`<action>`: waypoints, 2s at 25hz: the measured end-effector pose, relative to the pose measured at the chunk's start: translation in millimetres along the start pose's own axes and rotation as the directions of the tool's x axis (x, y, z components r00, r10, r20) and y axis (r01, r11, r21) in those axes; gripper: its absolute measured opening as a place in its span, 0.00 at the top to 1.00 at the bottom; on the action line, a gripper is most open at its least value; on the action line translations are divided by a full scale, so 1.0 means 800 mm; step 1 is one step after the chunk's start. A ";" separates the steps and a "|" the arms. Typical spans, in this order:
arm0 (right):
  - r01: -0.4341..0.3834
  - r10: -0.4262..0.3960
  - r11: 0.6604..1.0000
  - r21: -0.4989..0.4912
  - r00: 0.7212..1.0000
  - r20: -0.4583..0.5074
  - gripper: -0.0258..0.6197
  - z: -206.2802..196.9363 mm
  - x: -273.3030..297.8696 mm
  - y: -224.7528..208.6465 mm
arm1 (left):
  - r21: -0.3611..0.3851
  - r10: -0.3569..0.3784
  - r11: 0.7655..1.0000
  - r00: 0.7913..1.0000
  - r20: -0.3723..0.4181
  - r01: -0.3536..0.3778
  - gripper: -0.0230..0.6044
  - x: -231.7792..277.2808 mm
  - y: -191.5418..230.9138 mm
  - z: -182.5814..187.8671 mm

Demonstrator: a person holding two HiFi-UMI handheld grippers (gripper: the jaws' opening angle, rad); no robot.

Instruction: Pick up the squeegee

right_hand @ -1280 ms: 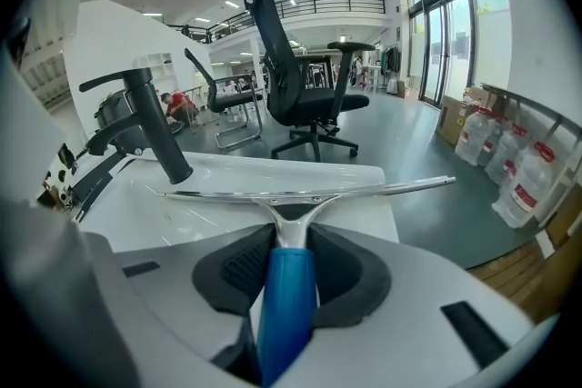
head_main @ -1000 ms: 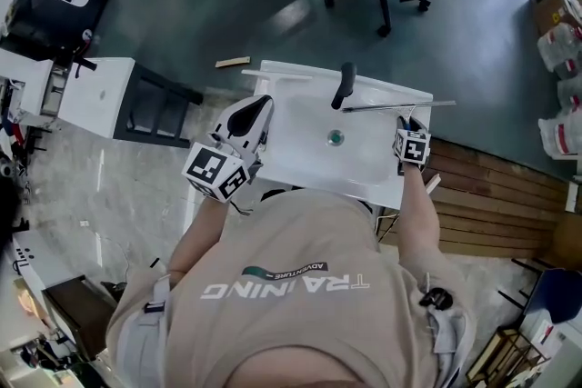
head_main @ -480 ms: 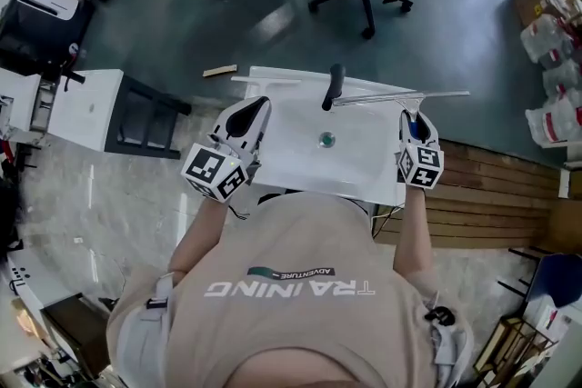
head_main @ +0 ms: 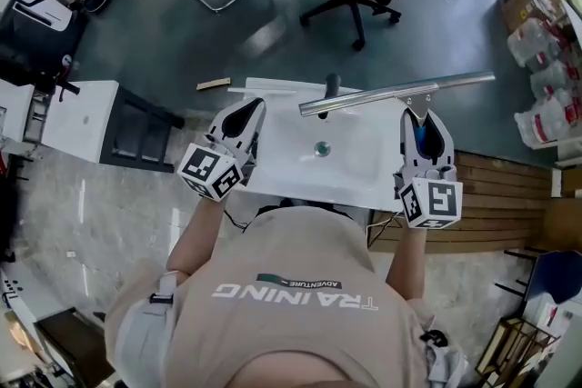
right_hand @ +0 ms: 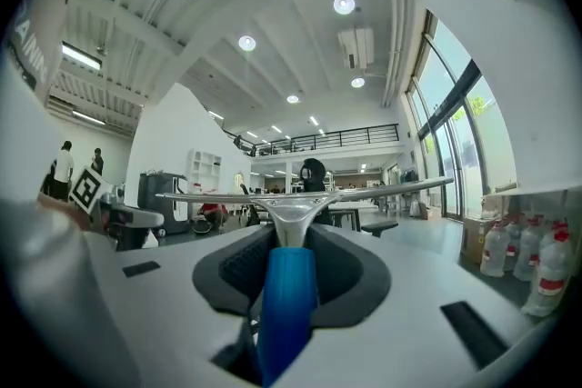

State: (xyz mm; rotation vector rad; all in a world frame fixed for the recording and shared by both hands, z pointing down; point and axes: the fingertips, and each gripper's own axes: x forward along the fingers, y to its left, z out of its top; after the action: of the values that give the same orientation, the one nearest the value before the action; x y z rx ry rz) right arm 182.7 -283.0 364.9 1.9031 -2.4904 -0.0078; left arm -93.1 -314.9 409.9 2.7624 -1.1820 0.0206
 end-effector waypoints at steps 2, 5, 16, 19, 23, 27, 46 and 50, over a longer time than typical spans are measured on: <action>-0.007 0.007 1.000 -0.015 1.000 0.025 0.77 0.024 -0.009 0.010 | 0.004 -0.003 1.000 1.000 0.011 0.003 0.95 0.001 0.003 0.006; 0.005 -0.003 0.999 -0.034 0.999 0.046 0.77 0.035 -0.016 0.018 | 0.002 -0.005 1.000 1.000 0.025 0.005 0.95 0.003 0.010 0.008; 0.029 -0.029 1.000 -0.007 0.999 0.022 0.77 0.013 -0.023 0.028 | 0.012 -0.031 0.999 0.998 0.048 0.030 0.95 -0.013 0.011 0.021; 0.029 -0.029 0.999 -0.012 0.999 0.029 0.77 0.017 -0.023 0.030 | 0.016 -0.028 1.000 0.998 0.053 0.027 0.95 -0.019 0.013 0.024; 0.020 -0.019 0.999 -0.029 0.999 0.034 0.77 0.024 -0.020 0.034 | 0.018 -0.023 1.000 0.997 0.069 0.022 0.95 -0.025 0.016 0.030; 0.018 -0.017 0.999 -0.038 0.999 0.036 0.77 0.025 -0.018 0.039 | 0.022 -0.029 0.999 0.997 0.077 0.027 0.95 -0.026 0.017 0.032; 0.007 -0.006 1.000 -0.019 1.000 0.026 0.77 0.019 -0.009 0.040 | 0.036 -0.026 0.999 0.996 0.083 0.023 0.95 -0.028 0.017 0.041; 0.007 -0.007 1.000 -0.016 1.000 0.028 0.77 0.021 -0.009 0.036 | 0.042 -0.028 0.999 0.996 0.088 0.025 0.95 -0.025 0.015 0.045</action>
State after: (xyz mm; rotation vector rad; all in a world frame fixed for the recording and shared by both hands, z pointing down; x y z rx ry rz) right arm 156.9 -268.5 348.0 1.9194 -2.4938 -0.0545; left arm -117.4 -313.3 374.3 2.8408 -1.1781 -0.0819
